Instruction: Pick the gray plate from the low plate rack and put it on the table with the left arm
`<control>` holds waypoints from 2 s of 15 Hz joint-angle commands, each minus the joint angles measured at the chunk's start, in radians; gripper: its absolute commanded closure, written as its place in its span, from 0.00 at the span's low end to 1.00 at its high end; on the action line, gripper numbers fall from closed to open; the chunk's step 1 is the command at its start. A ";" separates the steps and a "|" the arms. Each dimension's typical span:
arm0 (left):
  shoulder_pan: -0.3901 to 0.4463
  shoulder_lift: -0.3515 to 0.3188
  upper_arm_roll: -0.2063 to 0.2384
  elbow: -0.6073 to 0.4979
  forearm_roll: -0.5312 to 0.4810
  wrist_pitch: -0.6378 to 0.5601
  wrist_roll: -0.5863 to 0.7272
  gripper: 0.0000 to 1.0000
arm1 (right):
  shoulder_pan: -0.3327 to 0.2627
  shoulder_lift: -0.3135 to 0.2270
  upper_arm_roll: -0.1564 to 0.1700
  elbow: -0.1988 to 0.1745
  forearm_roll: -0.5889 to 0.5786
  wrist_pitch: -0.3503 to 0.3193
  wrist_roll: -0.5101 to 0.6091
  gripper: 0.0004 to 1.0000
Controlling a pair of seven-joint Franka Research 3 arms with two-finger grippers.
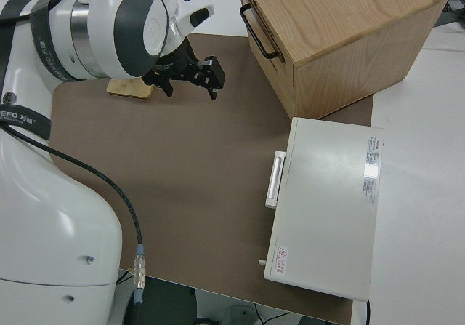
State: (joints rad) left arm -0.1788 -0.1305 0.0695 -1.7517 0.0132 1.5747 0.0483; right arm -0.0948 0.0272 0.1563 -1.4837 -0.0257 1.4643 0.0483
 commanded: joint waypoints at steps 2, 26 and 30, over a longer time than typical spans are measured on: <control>0.013 -0.038 0.019 -0.061 0.031 0.016 0.025 0.00 | 0.007 0.000 -0.006 0.006 0.003 -0.001 0.004 0.02; 0.303 -0.264 0.021 -0.531 0.100 0.370 0.295 0.00 | 0.007 0.000 -0.006 0.006 0.003 -0.001 0.004 0.02; 0.315 -0.270 0.021 -0.589 0.100 0.441 0.295 0.00 | 0.007 0.000 -0.006 0.006 0.003 -0.001 0.004 0.02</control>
State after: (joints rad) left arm 0.1196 -0.3575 0.0963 -2.2624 0.1008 1.9402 0.3348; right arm -0.0948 0.0272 0.1563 -1.4837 -0.0257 1.4643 0.0483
